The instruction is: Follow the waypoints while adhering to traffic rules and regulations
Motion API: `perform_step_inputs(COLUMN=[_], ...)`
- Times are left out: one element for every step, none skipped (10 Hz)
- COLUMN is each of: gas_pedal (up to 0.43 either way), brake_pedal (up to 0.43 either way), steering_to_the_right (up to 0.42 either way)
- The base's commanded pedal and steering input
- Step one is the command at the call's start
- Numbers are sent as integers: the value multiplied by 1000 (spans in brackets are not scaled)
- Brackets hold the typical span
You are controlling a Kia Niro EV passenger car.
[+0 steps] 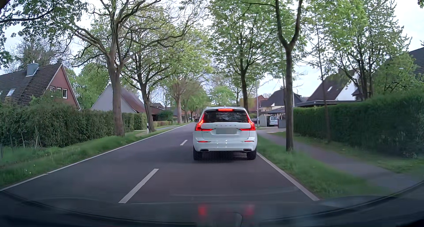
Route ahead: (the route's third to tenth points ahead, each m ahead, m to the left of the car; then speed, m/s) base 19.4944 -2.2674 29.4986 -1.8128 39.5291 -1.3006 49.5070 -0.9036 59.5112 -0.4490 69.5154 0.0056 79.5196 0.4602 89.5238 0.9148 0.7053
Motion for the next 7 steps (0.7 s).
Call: perform_step_inputs(gas_pedal=[0,0,0,0,0,0,0], brake_pedal=[128,122,128,128,128,122,128], steering_to_the_right=[3,3,3,3,3,3,3])
